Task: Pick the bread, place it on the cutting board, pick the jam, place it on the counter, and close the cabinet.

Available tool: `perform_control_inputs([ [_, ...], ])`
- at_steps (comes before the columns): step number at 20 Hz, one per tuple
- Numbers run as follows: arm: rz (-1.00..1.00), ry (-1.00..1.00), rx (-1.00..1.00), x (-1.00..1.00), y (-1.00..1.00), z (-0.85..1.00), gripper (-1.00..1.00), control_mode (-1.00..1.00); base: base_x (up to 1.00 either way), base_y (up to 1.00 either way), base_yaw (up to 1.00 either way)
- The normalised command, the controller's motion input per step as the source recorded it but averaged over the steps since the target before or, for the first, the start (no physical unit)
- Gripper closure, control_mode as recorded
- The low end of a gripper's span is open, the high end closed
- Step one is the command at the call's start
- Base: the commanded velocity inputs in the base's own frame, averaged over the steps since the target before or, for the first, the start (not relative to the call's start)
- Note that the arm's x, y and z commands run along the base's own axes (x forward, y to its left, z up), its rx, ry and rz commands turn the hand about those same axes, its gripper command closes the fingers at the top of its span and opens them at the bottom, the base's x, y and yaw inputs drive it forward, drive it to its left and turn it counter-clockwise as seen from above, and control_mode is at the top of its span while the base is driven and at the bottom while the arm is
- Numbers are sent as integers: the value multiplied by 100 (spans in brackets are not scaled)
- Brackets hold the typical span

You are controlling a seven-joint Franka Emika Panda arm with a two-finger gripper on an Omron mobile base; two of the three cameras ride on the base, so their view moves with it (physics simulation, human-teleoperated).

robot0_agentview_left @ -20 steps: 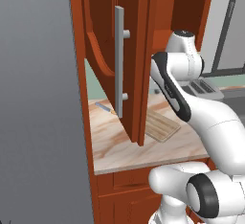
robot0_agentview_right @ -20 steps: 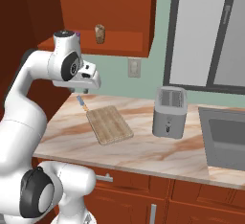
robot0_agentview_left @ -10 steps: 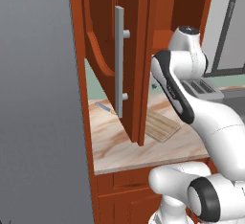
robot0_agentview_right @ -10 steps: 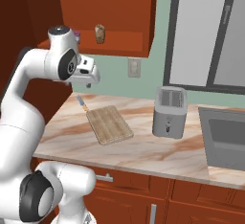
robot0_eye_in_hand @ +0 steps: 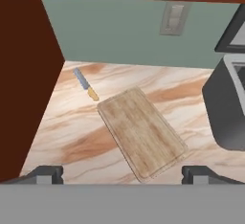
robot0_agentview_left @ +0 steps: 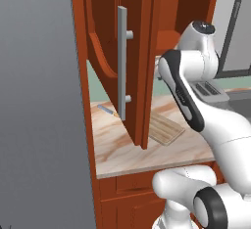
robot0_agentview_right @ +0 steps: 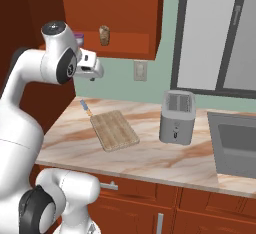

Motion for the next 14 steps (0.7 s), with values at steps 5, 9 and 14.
perform_control_inputs([
  [5, 0, -11, 0, 0, -8, 40, -100, -100, 0, 0, 0],
  [9, 0, -12, 0, 0, -1, 38, -100, -100, 0, 0, 0],
  [14, 0, -11, 0, 1, 0, 35, -100, -100, 0, 0, 0],
])
